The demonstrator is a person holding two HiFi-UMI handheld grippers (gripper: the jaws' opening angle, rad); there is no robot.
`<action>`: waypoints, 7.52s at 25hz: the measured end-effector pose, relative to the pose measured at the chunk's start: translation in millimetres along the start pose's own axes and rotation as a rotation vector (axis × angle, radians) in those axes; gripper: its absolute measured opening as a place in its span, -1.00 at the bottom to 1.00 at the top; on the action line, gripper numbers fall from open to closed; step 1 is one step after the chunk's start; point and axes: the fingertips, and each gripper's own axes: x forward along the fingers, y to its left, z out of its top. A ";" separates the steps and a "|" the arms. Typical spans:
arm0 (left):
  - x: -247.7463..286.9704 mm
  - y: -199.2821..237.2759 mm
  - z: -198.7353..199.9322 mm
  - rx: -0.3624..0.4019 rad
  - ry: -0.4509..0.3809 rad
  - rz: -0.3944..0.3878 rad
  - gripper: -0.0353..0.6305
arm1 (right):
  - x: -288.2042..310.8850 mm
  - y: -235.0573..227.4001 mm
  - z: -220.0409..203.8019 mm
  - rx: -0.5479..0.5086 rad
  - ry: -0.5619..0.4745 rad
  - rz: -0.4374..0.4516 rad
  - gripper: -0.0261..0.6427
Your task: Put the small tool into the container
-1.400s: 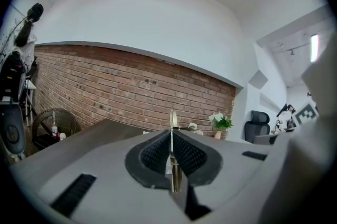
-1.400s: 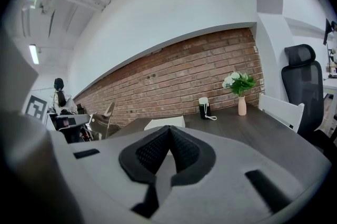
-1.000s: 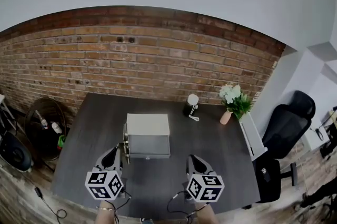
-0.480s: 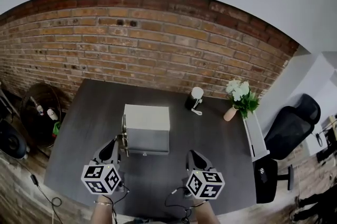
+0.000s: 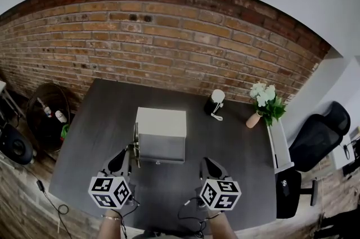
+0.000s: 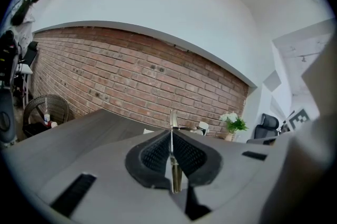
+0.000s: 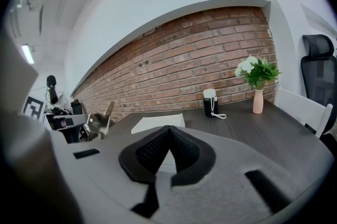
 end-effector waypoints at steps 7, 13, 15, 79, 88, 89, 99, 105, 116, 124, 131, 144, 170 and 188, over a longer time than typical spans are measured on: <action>6.8 -3.0 -9.0 0.019 0.021 -0.018 -0.87 | 0.8 -8.7 -8.6 -0.003 0.021 -0.016 -0.92; 19.8 -13.3 -13.4 0.118 0.068 -0.078 -0.87 | 4.9 -17.8 -17.5 -0.001 0.048 -0.023 -0.92; 25.8 -17.1 -15.7 0.160 0.084 -0.105 -0.87 | 7.6 -22.7 -20.9 0.004 0.055 -0.029 -0.91; 157.9 -75.9 -138.0 1.379 0.452 -0.664 -0.87 | 91.7 -114.1 -111.6 0.159 0.231 -0.067 -0.92; 171.9 -66.6 -151.2 1.418 0.483 -0.614 -0.87 | 98.0 -117.2 -116.5 0.164 0.240 -0.060 -0.92; 172.8 -66.3 -151.7 1.421 0.489 -0.606 -0.87 | 98.3 -117.9 -116.9 0.165 0.241 -0.060 -0.92; 180.1 -62.9 -160.6 1.432 0.510 -0.578 -0.87 | 99.7 -119.0 -118.7 0.171 0.242 -0.052 -0.92; 182.3 -62.4 -162.5 1.433 0.515 -0.568 -0.87 | 98.3 -121.7 -121.1 0.181 0.243 -0.052 -0.92; 185.1 -65.2 -168.4 1.444 0.527 -0.556 -0.87 | 95.8 -124.5 -122.1 0.182 0.241 -0.046 -0.92; 183.2 -64.1 -174.6 1.401 0.561 -0.552 -0.87 | 93.6 -126.0 -121.1 0.181 0.241 -0.039 -0.92; 179.4 -64.3 -178.5 1.299 0.637 -0.571 -0.86 | 91.1 -125.2 -121.4 0.191 0.235 -0.044 -0.91; 169.0 -65.8 -195.0 1.077 0.785 -0.630 -0.74 | 86.2 -124.4 -119.4 0.210 0.216 -0.064 -0.92; 138.8 -80.5 -81.7 0.242 0.442 -0.483 -0.68 | 67.1 -89.2 -68.4 0.144 0.150 -0.054 -0.92; 21.4 -29.3 21.4 -0.019 0.095 -0.096 -0.88 | -21.5 -8.8 27.0 0.035 -0.098 -0.075 -0.92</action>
